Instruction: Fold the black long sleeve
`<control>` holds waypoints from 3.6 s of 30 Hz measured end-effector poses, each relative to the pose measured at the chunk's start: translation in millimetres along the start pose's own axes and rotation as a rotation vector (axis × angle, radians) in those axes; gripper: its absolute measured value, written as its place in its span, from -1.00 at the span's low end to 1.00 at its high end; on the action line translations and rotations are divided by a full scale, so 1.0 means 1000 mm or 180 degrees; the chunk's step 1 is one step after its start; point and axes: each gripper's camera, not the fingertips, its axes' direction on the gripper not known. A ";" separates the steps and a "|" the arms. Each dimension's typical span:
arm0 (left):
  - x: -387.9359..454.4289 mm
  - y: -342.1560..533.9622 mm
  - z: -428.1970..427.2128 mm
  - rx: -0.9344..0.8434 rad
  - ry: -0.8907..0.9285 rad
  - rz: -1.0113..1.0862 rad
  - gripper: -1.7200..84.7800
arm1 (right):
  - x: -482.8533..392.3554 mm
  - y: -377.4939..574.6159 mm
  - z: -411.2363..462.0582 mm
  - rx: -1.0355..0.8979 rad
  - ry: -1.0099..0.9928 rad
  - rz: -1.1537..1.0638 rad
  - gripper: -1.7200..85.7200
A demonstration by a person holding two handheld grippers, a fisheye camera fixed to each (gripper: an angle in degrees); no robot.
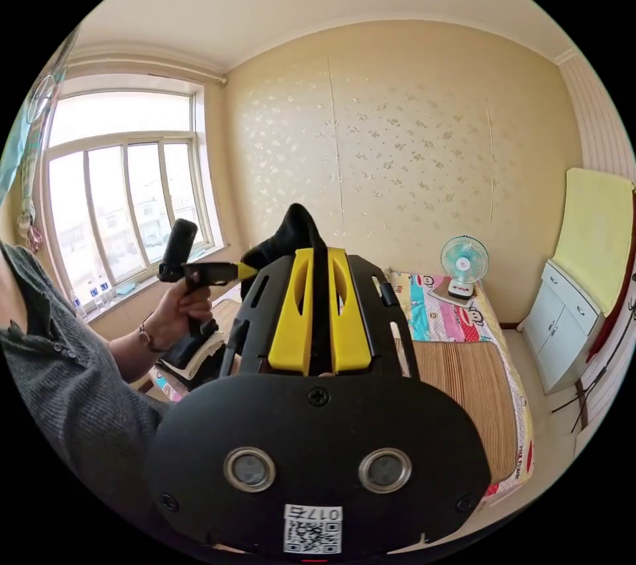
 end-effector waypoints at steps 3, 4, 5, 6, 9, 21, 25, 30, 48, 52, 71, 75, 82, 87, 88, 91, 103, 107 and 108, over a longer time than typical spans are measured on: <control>0.014 -0.016 -0.009 0.0110 0.0489 0.0110 -0.97 | 0.024 0.026 -0.012 -0.0028 -0.0657 0.0014 -0.88; 0.020 -0.019 -0.010 0.0092 0.0523 0.0160 -0.97 | 0.029 0.040 -0.017 -0.0003 -0.0921 -0.0020 -0.89; 0.035 -0.022 -0.013 0.0082 0.0534 0.0268 -0.97 | 0.032 0.047 -0.018 -0.0008 -0.1053 -0.0038 -0.89; 0.050 -0.025 -0.017 0.0073 0.0537 0.0368 -0.97 | 0.038 0.059 -0.020 -0.0046 -0.1293 0.0002 -0.87; 0.090 -0.034 -0.031 0.0062 0.0704 0.0718 -0.97 | 0.046 0.086 -0.019 -0.0222 -0.1658 0.0059 -0.77; 0.198 -0.070 -0.042 -0.0373 0.1327 0.1567 -0.97 | 0.076 0.042 0.072 -0.0901 -0.2394 -0.0051 -0.63; 0.175 -0.079 -0.067 -0.0178 0.1027 0.1179 -0.97 | 0.080 0.011 0.067 -0.0796 -0.2885 -0.0373 -0.82; 0.139 -0.077 -0.145 -0.0098 -0.0041 0.0725 -0.96 | 0.162 -0.033 0.004 -0.0211 -0.1536 0.0510 -0.85; 0.036 -0.183 -0.216 -0.0134 -0.0837 -0.0127 -0.95 | 0.260 -0.316 -0.109 0.0493 -0.0502 0.0244 -0.84; -0.133 -0.223 -0.210 0.0289 -0.1455 -0.1159 -0.88 | 0.365 -0.355 0.083 -0.0681 0.0298 0.0362 -0.82; -0.407 0.206 -0.312 -0.0985 -0.3127 -0.4090 -0.63 | 0.530 0.073 0.279 -0.4345 0.1617 0.0792 -0.69; -0.433 0.205 -0.343 -0.1634 -0.3264 -0.4026 -0.79 | 0.581 0.083 0.256 -0.4353 0.1264 0.1200 -0.75; -0.421 0.108 -0.478 -0.2214 -0.3154 -0.3217 -0.97 | 0.734 -0.055 0.177 -0.3164 0.0871 0.1944 -0.87; -0.313 0.035 -0.670 0.0379 -0.4056 -0.3148 -0.90 | 0.850 -0.127 0.044 -0.1684 0.2287 0.2942 -0.81; -0.304 0.034 -0.675 0.0522 -0.4095 -0.3092 -0.86 | 0.863 -0.121 0.035 -0.1704 0.2345 0.3174 -0.80; -0.311 0.056 -0.653 0.0427 -0.3760 -0.3185 -0.75 | 0.858 -0.078 0.060 -0.2194 0.1673 0.3265 -0.77; -0.409 0.172 -0.424 -0.2603 -0.2367 -0.3310 -0.86 | 0.682 0.061 0.182 -0.4475 0.0938 0.1561 -0.80; -0.350 0.190 -0.407 -0.3187 -0.2367 -0.2950 -0.88 | 0.638 0.073 0.168 -0.4950 0.1068 0.0700 -0.86; -0.329 0.205 -0.408 -0.3245 -0.2285 -0.3049 -0.89 | 0.623 0.085 0.155 -0.5108 0.1121 0.0428 -0.87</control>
